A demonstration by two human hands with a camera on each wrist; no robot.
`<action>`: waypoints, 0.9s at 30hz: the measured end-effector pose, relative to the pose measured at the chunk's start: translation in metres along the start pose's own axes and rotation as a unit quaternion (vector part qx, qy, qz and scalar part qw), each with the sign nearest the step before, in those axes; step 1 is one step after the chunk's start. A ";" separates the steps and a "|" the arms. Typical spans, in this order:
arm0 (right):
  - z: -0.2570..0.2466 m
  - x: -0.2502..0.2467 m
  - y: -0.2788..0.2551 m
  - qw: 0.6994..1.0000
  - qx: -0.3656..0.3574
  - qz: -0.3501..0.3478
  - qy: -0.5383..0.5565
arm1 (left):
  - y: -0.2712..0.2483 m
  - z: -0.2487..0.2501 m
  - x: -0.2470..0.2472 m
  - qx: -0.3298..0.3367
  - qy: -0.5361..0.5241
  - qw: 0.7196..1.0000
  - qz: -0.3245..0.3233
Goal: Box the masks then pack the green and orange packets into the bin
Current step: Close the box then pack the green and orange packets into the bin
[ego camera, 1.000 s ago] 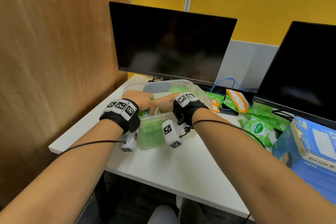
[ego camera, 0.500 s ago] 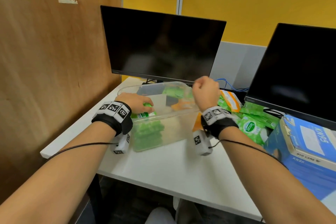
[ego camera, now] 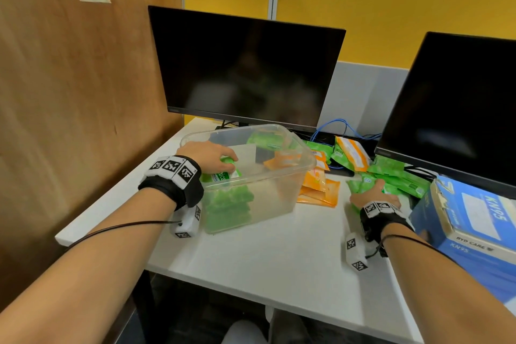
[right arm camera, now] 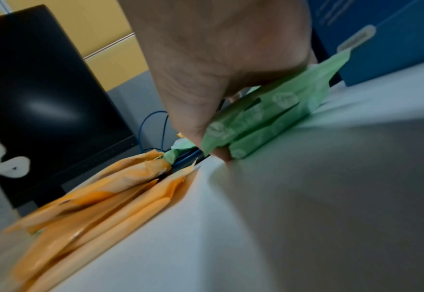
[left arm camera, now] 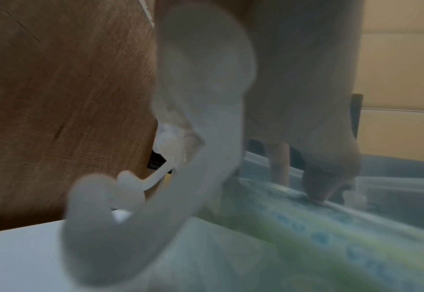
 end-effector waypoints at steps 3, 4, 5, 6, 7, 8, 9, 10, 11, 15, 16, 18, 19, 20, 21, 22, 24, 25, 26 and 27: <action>-0.011 0.007 -0.003 0.999 -0.041 -0.017 -0.024 | 0.001 0.003 0.001 0.000 -0.004 1.000 0.000; -0.017 0.011 -0.005 0.998 -0.057 -0.026 -0.027 | 0.001 0.005 0.000 0.000 -0.006 1.000 0.000; -0.022 0.013 -0.008 0.997 -0.067 -0.037 -0.029 | 0.002 0.006 0.000 0.000 -0.009 1.000 0.000; -0.026 0.017 -0.009 0.996 -0.072 -0.050 -0.025 | 0.002 0.007 0.000 0.001 -0.009 1.000 0.000; -0.030 0.017 -0.012 0.995 -0.071 -0.066 -0.011 | 0.003 0.008 0.000 0.003 -0.009 1.000 -0.002; -0.034 0.016 -0.013 0.995 -0.067 -0.079 0.014 | 0.002 0.009 -0.001 0.005 -0.008 1.000 -0.004; -0.037 0.011 -0.014 0.994 -0.058 -0.082 0.042 | 0.002 0.009 -0.001 0.007 -0.006 1.000 -0.006; -0.040 0.002 -0.015 0.994 -0.050 -0.071 0.074 | 0.002 0.010 -0.001 0.009 -0.002 1.000 -0.008; -0.044 -0.012 -0.017 0.992 -0.043 -0.047 0.107 | 0.002 0.010 0.000 0.011 0.002 1.000 -0.010; -0.082 -0.084 -0.053 0.928 -0.096 0.048 0.356 | 0.001 0.011 -0.003 0.018 0.016 1.000 -0.005; -0.094 -0.102 -0.065 0.891 -0.115 0.060 0.435 | 0.000 0.012 -0.004 0.020 0.015 1.000 -0.007; -0.121 -0.137 -0.094 0.821 -0.145 0.077 0.547 | -0.001 0.012 -0.003 0.022 0.014 1.000 -0.008; -0.135 -0.151 -0.110 0.789 -0.160 0.074 0.588 | 0.000 0.010 -0.001 0.018 0.011 1.000 -0.010; -0.152 -0.157 -0.123 0.766 -0.175 0.058 0.616 | 0.000 0.008 0.000 0.009 0.006 1.000 -0.009; -0.168 -0.157 -0.137 0.756 -0.189 0.029 0.626 | 0.002 0.004 0.001 -0.004 -0.006 1.000 -0.003; -0.187 -0.150 -0.150 0.757 -0.201 -0.012 0.622 | 0.004 0.001 0.000 -0.021 -0.028 0.999 0.011; -0.217 -0.122 -0.179 0.773 -0.210 -0.093 0.591 | 0.005 -0.005 -0.010 -0.060 -0.107 0.990 0.071; -0.228 -0.106 -0.193 0.783 -0.213 -0.122 0.572 | 0.005 -0.009 -0.016 -0.078 -0.158 0.978 0.112; -0.237 -0.090 -0.203 0.796 -0.219 -0.141 0.546 | 0.003 -0.013 -0.022 -0.093 -0.213 0.961 0.149; -0.242 -0.077 -0.215 0.817 -0.232 -0.155 0.505 | 0.002 -0.018 -0.025 -0.104 -0.268 0.941 0.177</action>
Point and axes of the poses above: each hand's wrist, its own y-axis towards the middle knuckle, its own x-axis out of the palm, z = x × y, the point moved 9 cm from there along y, towards the middle knuckle, and after that the axes turned 11 degrees about z, right-handed, at the moved point
